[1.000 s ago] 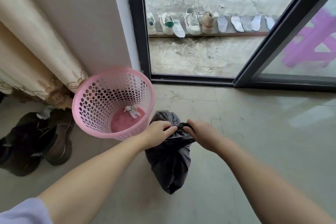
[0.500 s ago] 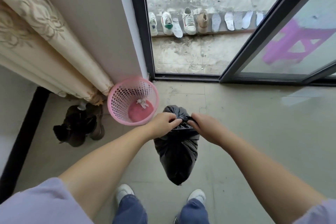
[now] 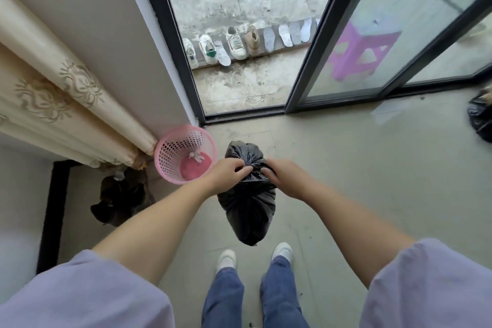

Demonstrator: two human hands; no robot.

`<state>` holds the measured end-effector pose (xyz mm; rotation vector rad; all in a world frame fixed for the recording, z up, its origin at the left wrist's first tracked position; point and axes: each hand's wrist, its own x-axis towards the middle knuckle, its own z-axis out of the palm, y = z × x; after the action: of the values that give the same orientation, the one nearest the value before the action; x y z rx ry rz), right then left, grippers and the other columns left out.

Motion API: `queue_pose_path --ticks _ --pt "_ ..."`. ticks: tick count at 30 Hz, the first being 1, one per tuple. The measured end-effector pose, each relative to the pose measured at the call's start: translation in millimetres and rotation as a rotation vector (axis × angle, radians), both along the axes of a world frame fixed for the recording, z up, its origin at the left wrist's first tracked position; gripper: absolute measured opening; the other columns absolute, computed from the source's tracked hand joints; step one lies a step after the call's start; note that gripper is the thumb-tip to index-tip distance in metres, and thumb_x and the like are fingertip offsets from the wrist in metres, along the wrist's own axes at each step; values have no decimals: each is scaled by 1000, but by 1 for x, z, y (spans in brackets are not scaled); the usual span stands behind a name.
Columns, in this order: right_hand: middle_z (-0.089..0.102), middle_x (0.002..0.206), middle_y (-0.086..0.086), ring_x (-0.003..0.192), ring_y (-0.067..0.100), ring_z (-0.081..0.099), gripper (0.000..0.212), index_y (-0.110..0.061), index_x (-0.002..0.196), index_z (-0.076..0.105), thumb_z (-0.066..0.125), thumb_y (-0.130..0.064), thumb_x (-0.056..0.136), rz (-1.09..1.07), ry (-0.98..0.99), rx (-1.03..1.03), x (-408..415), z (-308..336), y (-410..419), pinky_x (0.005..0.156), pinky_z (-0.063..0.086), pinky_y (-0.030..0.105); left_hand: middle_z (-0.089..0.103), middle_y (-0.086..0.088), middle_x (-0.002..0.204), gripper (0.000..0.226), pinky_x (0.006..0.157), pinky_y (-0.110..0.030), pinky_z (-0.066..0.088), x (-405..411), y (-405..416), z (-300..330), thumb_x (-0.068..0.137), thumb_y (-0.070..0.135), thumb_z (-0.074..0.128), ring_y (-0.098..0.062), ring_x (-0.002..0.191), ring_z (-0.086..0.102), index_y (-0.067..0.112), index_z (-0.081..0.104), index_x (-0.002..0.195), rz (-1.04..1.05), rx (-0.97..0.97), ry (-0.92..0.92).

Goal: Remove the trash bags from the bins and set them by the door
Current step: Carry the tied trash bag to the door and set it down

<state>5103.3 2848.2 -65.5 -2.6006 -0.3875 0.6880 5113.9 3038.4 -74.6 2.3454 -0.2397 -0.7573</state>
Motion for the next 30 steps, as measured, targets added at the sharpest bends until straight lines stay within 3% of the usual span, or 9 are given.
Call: queue_pose_path --ticks 5,8,10,14,16,20,23,30 --pt "61 86 9 78 28 54 27 -8 86 51 43 -31 97 -279 -13 87 -40 27 -11 68 41 37 41 1 59 39 55 -30 27 6 -19 25 95 39 48 -14 56 37 11 45 67 -226 40 -39" --pt "50 77 -5 74 19 45 19 -22 81 46 43 -28 98 -432 -37 125 -72 41 -30 67 31 29 43 1 59 39 53 -26 27 4 -50 41 95 37 48 -11 54 37 7 50 70 -393 49 -66" --pt "46 70 -10 73 19 46 25 -28 73 41 43 -29 98 -556 -38 140 -96 45 -49 66 32 29 41 3 59 38 50 -21 26 -5 -78 54 96 34 48 -9 54 36 7 49 69 -498 38 -79" --pt "52 77 -1 75 23 50 21 -20 80 46 43 -32 97 -758 -47 136 -160 45 -87 67 37 34 43 3 61 35 50 -19 27 -42 -140 61 97 32 47 -15 61 41 10 49 70 -734 62 -79" --pt "52 78 0 74 22 50 20 -21 81 46 44 -33 97 -867 -49 146 -197 43 -104 66 37 32 49 -2 68 34 54 -25 29 -64 -171 60 97 33 46 -19 68 46 7 56 77 -844 77 -69" --pt "54 78 2 71 21 49 23 -13 88 51 43 -32 98 -1071 -77 152 -279 46 -141 63 33 30 47 -1 66 32 53 -28 26 -123 -239 65 97 33 46 -20 67 45 8 53 77 -1054 80 -104" --pt "62 86 10 76 26 55 29 -8 95 55 43 -34 97 -1219 -102 145 -351 48 -175 65 39 34 49 -4 66 33 53 -26 28 -182 -297 71 96 34 47 -20 65 45 8 53 77 -1183 66 -114" --pt "58 77 6 69 25 53 29 -13 85 49 41 -37 98 -1491 -125 121 -539 70 -253 63 40 37 43 1 61 33 55 -29 28 -361 -424 99 97 33 44 -18 61 42 9 49 75 -1486 39 -188"
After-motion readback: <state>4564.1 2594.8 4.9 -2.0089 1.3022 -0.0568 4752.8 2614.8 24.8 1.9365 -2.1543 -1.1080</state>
